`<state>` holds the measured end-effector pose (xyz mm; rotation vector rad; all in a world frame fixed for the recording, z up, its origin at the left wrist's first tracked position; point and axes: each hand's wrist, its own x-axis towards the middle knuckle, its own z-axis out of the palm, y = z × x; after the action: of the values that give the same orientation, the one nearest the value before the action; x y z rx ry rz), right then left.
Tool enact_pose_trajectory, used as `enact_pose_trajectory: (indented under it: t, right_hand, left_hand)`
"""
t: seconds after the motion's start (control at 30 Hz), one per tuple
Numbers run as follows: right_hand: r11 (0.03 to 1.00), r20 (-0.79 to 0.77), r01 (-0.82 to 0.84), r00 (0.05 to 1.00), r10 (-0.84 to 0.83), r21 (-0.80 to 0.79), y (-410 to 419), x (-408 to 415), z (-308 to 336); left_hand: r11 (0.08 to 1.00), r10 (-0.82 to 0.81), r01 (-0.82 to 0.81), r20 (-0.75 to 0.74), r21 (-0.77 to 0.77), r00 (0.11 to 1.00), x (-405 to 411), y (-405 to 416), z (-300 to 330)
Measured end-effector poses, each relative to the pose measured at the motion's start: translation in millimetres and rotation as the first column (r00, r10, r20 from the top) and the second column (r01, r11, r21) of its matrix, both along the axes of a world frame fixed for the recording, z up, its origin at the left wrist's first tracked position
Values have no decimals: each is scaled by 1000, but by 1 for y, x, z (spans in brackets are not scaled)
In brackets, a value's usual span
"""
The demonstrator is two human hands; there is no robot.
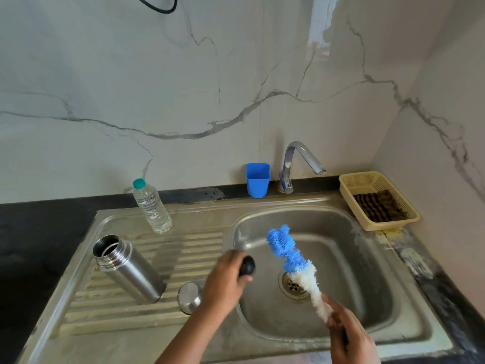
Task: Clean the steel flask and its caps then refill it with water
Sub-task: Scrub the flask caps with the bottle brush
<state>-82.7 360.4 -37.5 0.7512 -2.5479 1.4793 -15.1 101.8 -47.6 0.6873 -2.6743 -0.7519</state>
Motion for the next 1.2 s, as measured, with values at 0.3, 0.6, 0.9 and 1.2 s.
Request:
enact_pose_trajectory:
  t: [0.3, 0.6, 0.9, 1.2]
  right_hand:
    - [995, 70, -3, 998, -4, 96, 6, 0, -15]
    - [995, 83, -36, 996, 28, 89, -2, -4, -23]
    - [995, 111, -46, 993, 37, 83, -16, 0, -13]
    - [991, 188, -24, 982, 0, 128, -43, -26, 8]
  left_hand:
    - [935, 336, -354, 297, 8, 894, 27, -97, -3]
    - [918, 387, -388, 392, -81, 834, 30, -81, -2]
    - [896, 400, -436, 586, -88, 705, 54, -34, -4]
    - [892, 385, -447, 407, 64, 828, 49, -29, 17]
